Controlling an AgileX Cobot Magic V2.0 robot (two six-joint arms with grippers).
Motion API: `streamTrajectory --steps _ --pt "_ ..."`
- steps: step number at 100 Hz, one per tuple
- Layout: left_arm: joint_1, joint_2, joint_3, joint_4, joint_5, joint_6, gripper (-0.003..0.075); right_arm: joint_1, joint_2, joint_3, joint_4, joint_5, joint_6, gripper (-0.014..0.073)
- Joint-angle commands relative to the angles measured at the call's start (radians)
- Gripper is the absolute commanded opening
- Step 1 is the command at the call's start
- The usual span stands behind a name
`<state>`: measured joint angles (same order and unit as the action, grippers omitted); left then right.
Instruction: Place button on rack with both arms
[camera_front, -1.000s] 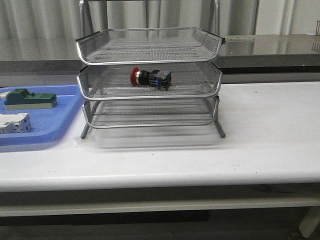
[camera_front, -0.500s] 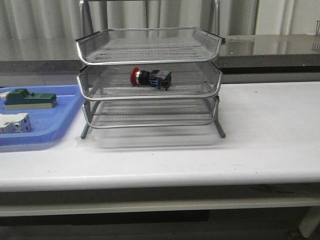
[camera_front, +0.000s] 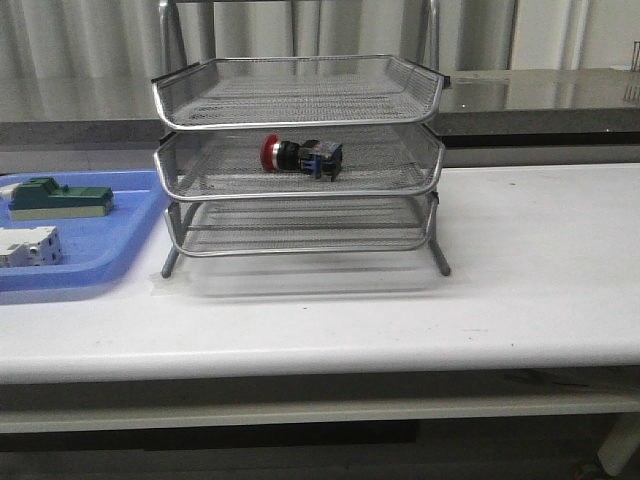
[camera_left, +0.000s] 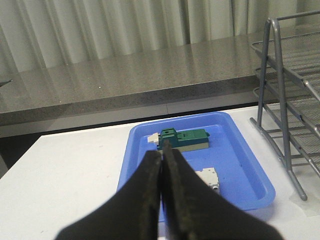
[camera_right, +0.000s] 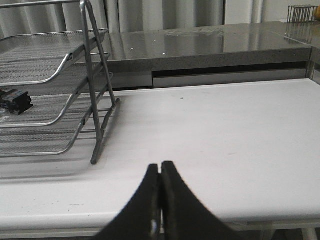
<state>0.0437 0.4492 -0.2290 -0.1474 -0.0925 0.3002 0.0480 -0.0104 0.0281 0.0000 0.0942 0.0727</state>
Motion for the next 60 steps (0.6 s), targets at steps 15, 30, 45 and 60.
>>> streamTrajectory --steps 15,30,45,60 --pt "0.004 0.004 -0.028 -0.008 -0.08 -0.01 0.0004 -0.007 -0.019 -0.017 -0.012 -0.084 0.001 -0.0057" --pt "0.004 0.003 -0.028 -0.006 -0.074 -0.064 0.0004 -0.007 -0.019 -0.017 -0.012 -0.084 0.001 -0.0057" --pt "0.004 -0.044 -0.028 0.08 -0.063 -0.179 0.0004 -0.007 -0.019 -0.017 -0.012 -0.084 0.001 -0.0057" --pt "0.004 -0.137 -0.016 0.166 0.01 -0.265 0.0004 -0.007 -0.019 -0.017 -0.012 -0.084 0.001 -0.0057"
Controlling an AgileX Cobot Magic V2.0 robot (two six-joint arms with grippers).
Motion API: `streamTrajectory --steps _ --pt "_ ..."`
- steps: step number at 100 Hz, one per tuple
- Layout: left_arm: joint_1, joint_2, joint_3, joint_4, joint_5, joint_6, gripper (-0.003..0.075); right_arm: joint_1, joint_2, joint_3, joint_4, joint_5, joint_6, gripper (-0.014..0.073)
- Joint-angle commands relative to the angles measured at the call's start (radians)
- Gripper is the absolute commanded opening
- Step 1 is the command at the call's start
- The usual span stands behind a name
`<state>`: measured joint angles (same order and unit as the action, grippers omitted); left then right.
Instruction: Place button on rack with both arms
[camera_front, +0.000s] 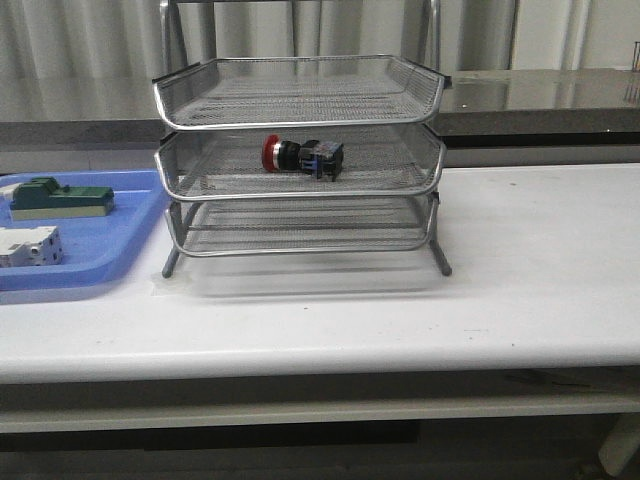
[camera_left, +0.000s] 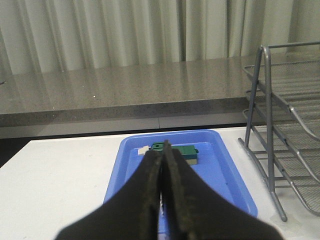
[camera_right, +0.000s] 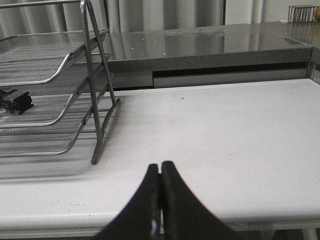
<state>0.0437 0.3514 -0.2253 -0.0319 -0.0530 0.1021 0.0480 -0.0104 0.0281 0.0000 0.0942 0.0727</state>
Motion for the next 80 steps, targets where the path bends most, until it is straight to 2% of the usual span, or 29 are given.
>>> streamTrajectory --steps 1,15,22,60,80 --pt "0.004 -0.049 -0.02 0.056 -0.026 -0.079 0.0004 -0.007 -0.019 -0.017 -0.012 -0.084 0.001 -0.0057" --pt "0.004 -0.144 0.032 0.153 0.022 -0.223 0.0004 -0.007 -0.019 -0.017 -0.012 -0.084 0.001 -0.0057" --pt "0.004 -0.187 0.07 0.154 0.024 -0.245 0.0004 -0.007 -0.019 -0.017 -0.012 -0.084 0.001 -0.0057" --pt "-0.047 -0.382 0.239 0.155 0.022 -0.255 0.0004 -0.007 -0.019 -0.017 -0.012 -0.084 0.001 -0.0057" --pt "-0.047 -0.39 0.272 0.146 -0.002 -0.255 0.0004 -0.007 -0.019 -0.017 -0.012 -0.084 0.001 -0.0057"
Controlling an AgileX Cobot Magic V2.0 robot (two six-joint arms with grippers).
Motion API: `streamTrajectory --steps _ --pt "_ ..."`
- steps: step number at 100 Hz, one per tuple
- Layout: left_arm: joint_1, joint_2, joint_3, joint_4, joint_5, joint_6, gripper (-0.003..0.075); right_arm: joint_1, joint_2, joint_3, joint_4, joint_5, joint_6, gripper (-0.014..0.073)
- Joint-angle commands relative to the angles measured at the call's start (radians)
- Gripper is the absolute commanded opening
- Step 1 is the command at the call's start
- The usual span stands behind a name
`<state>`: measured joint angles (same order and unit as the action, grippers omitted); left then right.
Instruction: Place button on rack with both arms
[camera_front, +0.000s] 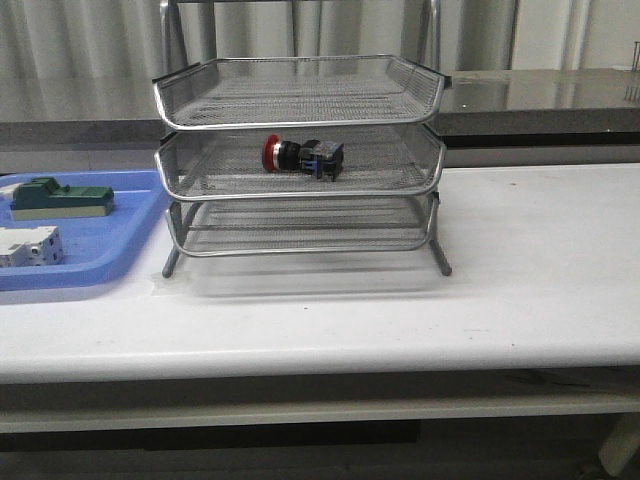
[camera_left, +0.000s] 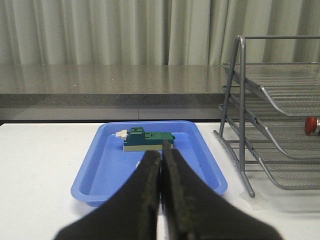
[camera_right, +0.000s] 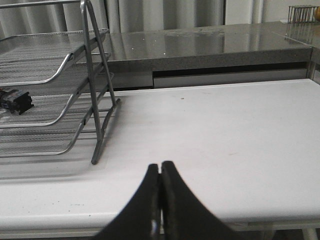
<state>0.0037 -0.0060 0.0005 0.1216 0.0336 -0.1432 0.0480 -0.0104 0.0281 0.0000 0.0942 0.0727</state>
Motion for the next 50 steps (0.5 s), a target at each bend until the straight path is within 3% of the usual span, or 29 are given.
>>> streamTrajectory --steps 1,50 --pt "-0.007 -0.032 0.047 -0.007 -0.09 -0.01 0.0004 -0.007 -0.019 -0.017 -0.012 -0.084 0.001 -0.0057" --pt "-0.007 -0.032 0.047 -0.007 -0.098 -0.01 0.0004 -0.007 -0.019 -0.017 -0.012 -0.084 0.001 -0.0057"
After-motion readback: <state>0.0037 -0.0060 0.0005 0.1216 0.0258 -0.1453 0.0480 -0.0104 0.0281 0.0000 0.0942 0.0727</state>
